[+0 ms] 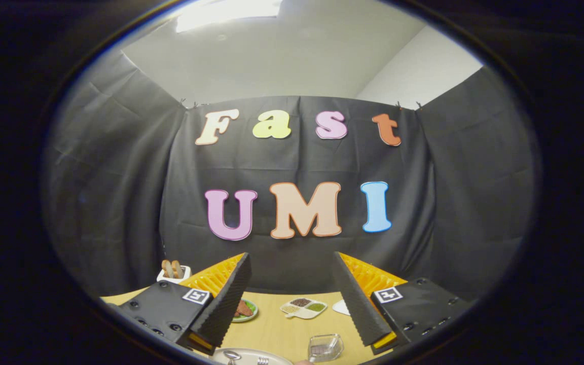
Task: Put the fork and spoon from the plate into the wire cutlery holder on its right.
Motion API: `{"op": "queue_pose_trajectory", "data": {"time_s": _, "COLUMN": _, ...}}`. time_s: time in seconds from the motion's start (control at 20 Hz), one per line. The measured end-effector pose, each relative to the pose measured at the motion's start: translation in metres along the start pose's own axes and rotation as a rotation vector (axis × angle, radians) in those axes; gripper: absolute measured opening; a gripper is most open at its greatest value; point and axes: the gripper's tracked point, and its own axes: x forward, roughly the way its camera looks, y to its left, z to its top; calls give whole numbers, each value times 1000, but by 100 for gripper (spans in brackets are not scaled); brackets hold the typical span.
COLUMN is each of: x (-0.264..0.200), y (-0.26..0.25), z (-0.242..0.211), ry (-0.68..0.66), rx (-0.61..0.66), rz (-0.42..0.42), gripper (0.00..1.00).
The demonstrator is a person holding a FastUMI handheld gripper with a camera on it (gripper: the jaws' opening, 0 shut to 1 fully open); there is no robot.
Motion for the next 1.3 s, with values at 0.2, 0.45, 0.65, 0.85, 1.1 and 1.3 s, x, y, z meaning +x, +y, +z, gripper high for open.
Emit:
{"op": "queue_pose_trajectory", "data": {"time_s": 0.2, "x": 3, "y": 4, "z": -5, "ry": 12, "rx": 8, "rz": 9, "gripper": 100}}
{"op": "queue_pose_trajectory", "data": {"time_s": 0.45, "x": 6, "y": 14, "z": -15, "ry": 30, "rx": 5, "rz": 39, "gripper": 100}}
{"op": "queue_pose_trajectory", "data": {"time_s": 0.65, "x": 8, "y": 25, "z": -31, "ry": 60, "rx": -6, "rz": 71, "gripper": 100}}
{"op": "queue_pose_trajectory", "data": {"time_s": 0.85, "x": 5, "y": 35, "z": -56, "ry": 115, "rx": -13, "rz": 101, "gripper": 100}}
{"op": "queue_pose_trajectory", "data": {"time_s": 1.1, "x": 2, "y": 47, "z": -86, "ry": 187, "rx": -27, "rz": 140, "gripper": 100}}
{"op": "queue_pose_trajectory", "data": {"time_s": 1.3, "x": -5, "y": 54, "z": -115, "ry": 255, "rx": -28, "rz": 165, "gripper": 100}}
